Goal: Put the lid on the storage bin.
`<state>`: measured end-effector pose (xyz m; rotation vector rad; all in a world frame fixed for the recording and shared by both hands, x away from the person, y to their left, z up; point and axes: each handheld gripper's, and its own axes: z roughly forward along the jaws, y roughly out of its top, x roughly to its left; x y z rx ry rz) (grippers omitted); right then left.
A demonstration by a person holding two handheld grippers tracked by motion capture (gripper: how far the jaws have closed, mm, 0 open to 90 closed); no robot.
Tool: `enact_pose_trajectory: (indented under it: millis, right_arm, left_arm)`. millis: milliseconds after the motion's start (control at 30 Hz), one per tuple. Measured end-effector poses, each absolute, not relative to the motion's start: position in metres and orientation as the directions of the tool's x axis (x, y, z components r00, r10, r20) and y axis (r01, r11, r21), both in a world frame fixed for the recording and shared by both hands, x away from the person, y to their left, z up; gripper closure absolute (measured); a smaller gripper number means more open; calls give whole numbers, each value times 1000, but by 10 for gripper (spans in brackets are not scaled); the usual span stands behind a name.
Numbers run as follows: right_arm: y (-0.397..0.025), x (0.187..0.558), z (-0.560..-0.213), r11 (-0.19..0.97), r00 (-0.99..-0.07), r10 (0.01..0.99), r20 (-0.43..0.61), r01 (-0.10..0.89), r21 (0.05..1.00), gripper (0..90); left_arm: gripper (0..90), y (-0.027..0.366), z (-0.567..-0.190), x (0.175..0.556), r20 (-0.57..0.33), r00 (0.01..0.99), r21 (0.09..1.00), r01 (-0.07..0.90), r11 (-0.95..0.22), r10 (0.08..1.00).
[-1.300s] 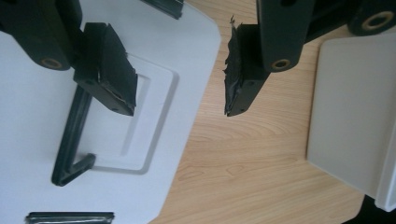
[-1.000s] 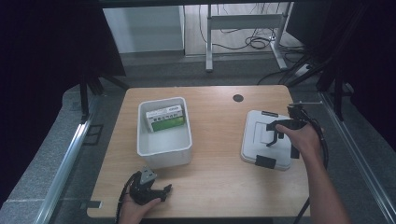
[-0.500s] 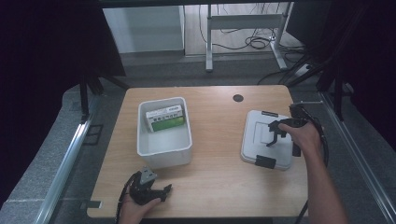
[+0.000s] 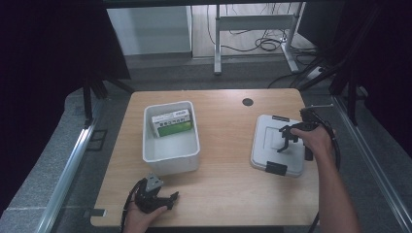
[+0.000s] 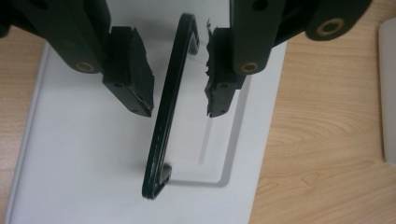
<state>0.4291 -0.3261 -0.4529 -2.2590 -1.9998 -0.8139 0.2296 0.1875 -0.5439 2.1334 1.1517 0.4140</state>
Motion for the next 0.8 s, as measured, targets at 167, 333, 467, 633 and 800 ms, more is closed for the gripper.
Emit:
enact_pose_trajectory:
  millis: [167, 333, 467, 633, 800]
  right_arm:
    - [-327, 434, -461, -198, 89, 921, 380, 946, 258, 718]
    - [-325, 437, -463, -229, 137, 914, 381, 951, 207, 810]
    - [-323, 439, -463, -266, 180, 903, 389, 947, 178, 837]
    - [-323, 438, -461, -336, 252, 880, 403, 930, 151, 845]
    - [-322, 435, -457, -357, 272, 871, 408, 922, 147, 846]
  left_arm:
    - [136, 188, -544, 230, -36, 560, 687, 615, -387, 827]
    - [136, 188, -544, 230, -36, 560, 687, 615, -387, 827]
    - [136, 188, -544, 230, -36, 560, 687, 615, -387, 827]
    - [136, 188, -544, 230, -36, 560, 687, 615, -387, 828]
    - [136, 188, -544, 230, -36, 560, 687, 615, -387, 828]
